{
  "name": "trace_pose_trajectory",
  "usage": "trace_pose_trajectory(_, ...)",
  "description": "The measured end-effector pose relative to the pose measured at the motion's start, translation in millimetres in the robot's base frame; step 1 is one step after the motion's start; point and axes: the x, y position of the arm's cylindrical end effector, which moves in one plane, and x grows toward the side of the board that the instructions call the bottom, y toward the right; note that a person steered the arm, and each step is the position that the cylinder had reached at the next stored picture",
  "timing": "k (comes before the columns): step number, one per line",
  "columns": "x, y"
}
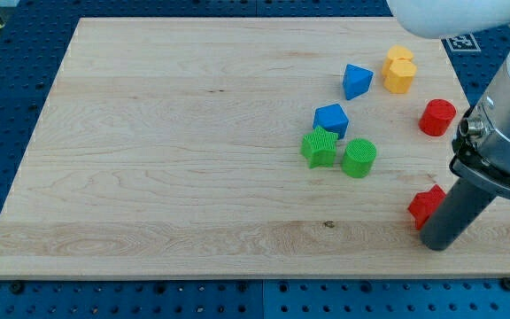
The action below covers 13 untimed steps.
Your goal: Move the red star towards the center right of the board
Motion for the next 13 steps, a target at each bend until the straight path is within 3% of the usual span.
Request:
trace_pose_trajectory(2,-5.2,2.7)
trace_pose_trajectory(8,-84.0,49.7)
trace_pose_trajectory(13,-122.8,27.9)
